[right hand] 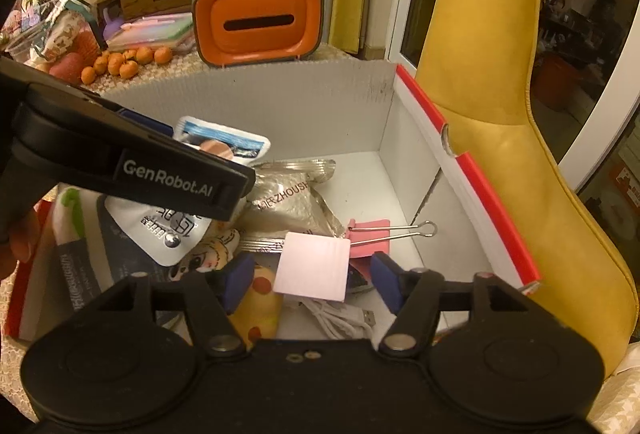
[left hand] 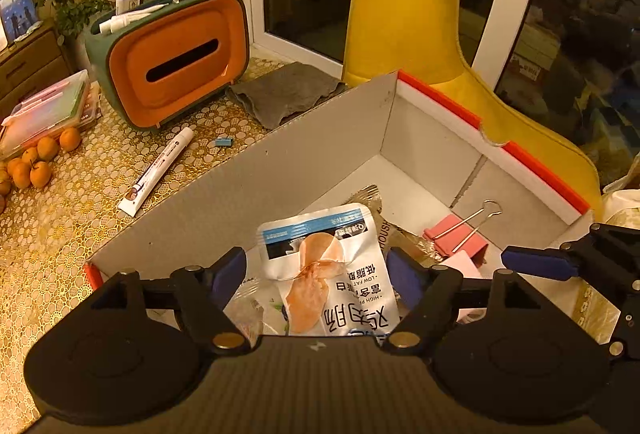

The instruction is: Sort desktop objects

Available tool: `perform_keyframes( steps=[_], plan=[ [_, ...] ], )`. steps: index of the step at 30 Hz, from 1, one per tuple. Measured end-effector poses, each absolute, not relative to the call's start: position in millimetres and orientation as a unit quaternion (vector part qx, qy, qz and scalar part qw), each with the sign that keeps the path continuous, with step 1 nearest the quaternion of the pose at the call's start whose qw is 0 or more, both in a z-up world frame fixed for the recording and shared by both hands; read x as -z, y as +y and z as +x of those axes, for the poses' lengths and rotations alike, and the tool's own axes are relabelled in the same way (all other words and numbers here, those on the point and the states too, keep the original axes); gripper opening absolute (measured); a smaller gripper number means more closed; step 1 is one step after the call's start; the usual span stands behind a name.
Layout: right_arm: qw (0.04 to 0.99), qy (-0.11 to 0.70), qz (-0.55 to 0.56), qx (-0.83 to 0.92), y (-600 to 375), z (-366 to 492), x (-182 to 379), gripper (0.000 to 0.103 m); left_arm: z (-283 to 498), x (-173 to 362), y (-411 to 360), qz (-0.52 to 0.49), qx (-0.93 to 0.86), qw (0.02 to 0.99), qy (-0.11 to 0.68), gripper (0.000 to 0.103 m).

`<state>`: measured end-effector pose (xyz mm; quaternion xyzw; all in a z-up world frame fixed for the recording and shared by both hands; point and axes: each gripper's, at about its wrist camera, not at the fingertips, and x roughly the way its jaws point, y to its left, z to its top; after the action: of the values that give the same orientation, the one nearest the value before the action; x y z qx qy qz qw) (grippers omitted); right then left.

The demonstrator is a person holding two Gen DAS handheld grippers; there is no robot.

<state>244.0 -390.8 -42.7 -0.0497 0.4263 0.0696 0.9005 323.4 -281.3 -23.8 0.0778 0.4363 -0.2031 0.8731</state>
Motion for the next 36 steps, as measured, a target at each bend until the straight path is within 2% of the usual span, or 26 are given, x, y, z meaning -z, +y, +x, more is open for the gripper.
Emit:
perform_keyframes(
  steps=[2, 9, 14, 18, 36],
  plan=[
    [0.902, 0.423, -0.053, -0.071, -391, 240, 40, 0.066, 322, 22, -280, 0.074, 0.203, 0.873, 0.438, 0.084],
    [0.903, 0.419, -0.056, -0.071, -390, 231, 34, 0.066, 316, 17, -275, 0.064, 0.209, 0.873, 0.436, 0.086],
    [0.904, 0.419, -0.053, -0.073, -389, 228, 29, 0.066, 307, 10, -266, 0.058, 0.211, 0.876, 0.43, 0.099],
    [0.907, 0.412, -0.05, -0.075, -386, 224, 23, 0.074, 299, 5, -257, 0.054, 0.21, 0.879, 0.425, 0.1],
    [0.919, 0.378, -0.053, -0.095, -366, 188, -11, 0.08, 226, -37, -198, 0.04, 0.219, 0.909, 0.351, 0.101]
  ],
)
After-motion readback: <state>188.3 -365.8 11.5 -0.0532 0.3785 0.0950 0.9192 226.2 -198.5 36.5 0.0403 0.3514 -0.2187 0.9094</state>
